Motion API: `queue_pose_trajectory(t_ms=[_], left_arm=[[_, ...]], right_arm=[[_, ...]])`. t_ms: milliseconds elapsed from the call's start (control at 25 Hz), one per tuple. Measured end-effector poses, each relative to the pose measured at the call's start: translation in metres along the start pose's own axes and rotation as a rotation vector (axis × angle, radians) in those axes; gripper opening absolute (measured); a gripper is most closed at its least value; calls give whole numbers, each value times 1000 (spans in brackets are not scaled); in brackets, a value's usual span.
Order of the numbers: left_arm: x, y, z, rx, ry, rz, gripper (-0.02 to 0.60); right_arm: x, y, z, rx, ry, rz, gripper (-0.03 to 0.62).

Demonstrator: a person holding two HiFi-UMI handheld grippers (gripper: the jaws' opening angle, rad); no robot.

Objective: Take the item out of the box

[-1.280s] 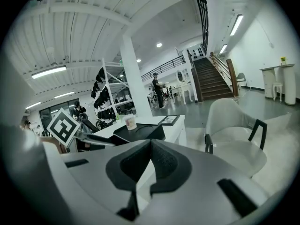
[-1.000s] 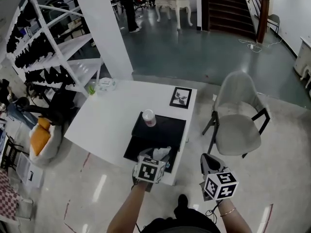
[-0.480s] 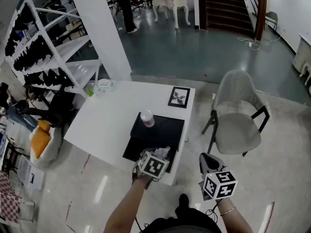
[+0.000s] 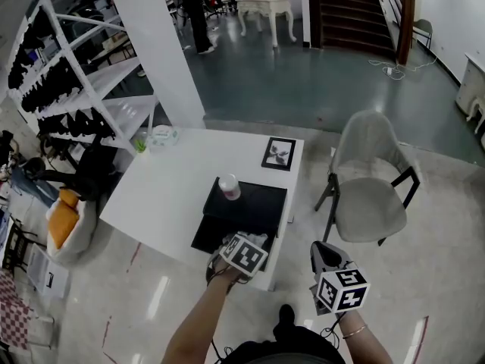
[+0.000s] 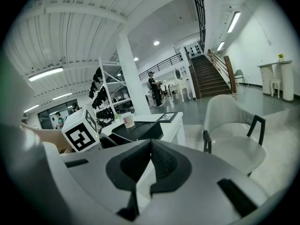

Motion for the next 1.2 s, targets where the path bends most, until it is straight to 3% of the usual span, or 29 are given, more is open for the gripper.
queue_pose_trajectory(t_ms=[320, 640, 880, 1200], left_arm=[[-2, -4, 6, -26, 58, 51, 264], [0, -11, 4, -31, 85, 147, 204], [0, -16, 3, -26, 78, 209, 137], [5, -21, -11, -86, -14, 200, 91]], right_arm=[[4, -1, -3, -1, 15, 1, 0], [8, 6, -7, -8, 22, -1, 0], [9, 9, -8, -18, 30, -8, 0], [13, 14, -9, -33, 38, -14, 0]])
Point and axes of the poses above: the fingertips, and each gripper's own axes: z forward along the fingers, y to its left, x out of its underside, the point moved 10 cm from there along -z, backward along the fingers, and after that the axes turned 5 degrees about x, right-handed, at the moved point
